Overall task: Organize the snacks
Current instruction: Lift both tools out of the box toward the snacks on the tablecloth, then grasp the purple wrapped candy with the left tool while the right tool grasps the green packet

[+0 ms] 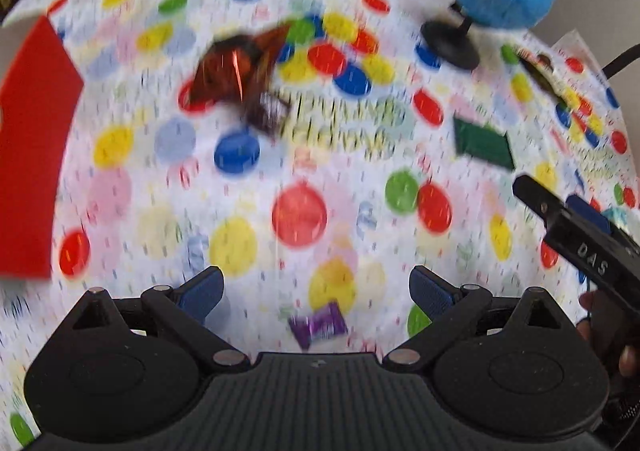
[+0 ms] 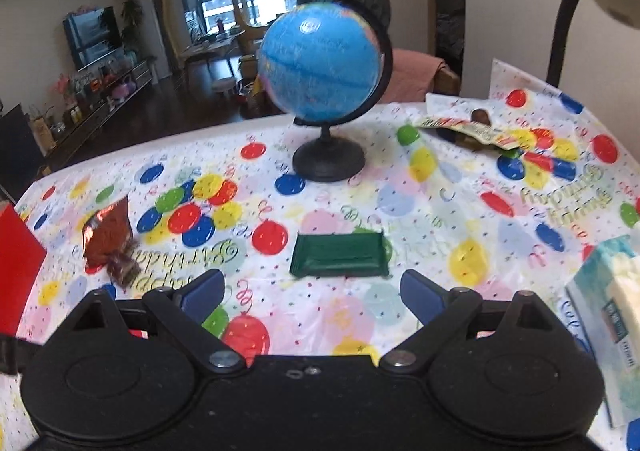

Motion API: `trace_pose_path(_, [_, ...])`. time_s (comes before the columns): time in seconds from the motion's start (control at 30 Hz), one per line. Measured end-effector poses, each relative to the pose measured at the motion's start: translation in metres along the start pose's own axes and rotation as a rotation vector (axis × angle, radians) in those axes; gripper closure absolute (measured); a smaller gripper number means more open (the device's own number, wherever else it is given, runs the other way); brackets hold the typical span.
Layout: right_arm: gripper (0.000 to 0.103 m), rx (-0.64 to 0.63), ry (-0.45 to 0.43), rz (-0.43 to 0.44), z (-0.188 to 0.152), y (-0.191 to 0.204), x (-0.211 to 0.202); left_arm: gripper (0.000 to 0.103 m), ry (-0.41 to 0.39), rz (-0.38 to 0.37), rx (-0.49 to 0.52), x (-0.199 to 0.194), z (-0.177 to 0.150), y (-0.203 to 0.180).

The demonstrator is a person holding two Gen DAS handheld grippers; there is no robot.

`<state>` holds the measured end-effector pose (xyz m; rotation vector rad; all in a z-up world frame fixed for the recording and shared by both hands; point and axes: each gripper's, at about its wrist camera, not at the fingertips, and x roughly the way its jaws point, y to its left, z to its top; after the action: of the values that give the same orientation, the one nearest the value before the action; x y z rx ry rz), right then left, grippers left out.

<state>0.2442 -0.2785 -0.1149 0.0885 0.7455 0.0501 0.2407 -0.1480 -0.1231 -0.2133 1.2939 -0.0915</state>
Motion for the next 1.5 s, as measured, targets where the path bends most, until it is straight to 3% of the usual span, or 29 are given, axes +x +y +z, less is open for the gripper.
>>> trace_pose_path(0.17, [0.009, -0.023, 0.022, 0.025, -0.015, 0.002, 0.004, 0.004, -0.014, 0.066, 0.136, 0.014, -0.025, -0.016])
trace_pose_path(0.27, [0.010, -0.025, 0.024, 0.038, -0.022, 0.006, 0.002, 0.004, -0.013, 0.061, 0.158, 0.019, -0.035, -0.016])
trace_pose_path(0.53, [0.014, 0.037, 0.029, 0.041, -0.046, 0.014, -0.005, 0.031, -0.097, 0.009, 0.343, 0.022, -0.058, -0.026])
trace_pose_path(0.63, [0.015, 0.038, 0.040, 0.055, -0.053, 0.018, -0.008, 0.042, -0.092, -0.009, 0.382, 0.028, -0.064, -0.023])
trace_pose_path(0.7, [0.016, 0.031, 0.042, 0.057, -0.057, 0.023, -0.010, 0.043, -0.104, 0.001, 0.423, 0.031, -0.068, -0.023])
trace_pose_path(0.8, [0.018, 0.002, 0.044, 0.054, -0.063, 0.032, -0.010, 0.054, -0.100, 0.021, 0.469, 0.039, -0.073, -0.020])
trace_pose_path(1.0, [0.021, 0.009, 0.067, 0.054, -0.072, 0.038, -0.008, 0.060, -0.156, 0.047, 0.555, 0.039, -0.080, -0.026])
trace_pose_path(1.27, [0.025, 0.074, 0.084, 0.018, -0.083, 0.027, -0.010, 0.072, -0.183, 0.068, 0.558, 0.040, -0.079, -0.029])
trace_pose_path(1.33, [0.028, 0.084, 0.082, 0.007, -0.084, 0.024, -0.011, 0.083, -0.188, 0.086, 0.545, 0.040, -0.075, -0.028])
trace_pose_path(1.5, [0.028, 0.107, 0.061, -0.016, -0.074, 0.016, -0.011, 0.083, -0.218, 0.093, 0.519, 0.034, -0.060, -0.031])
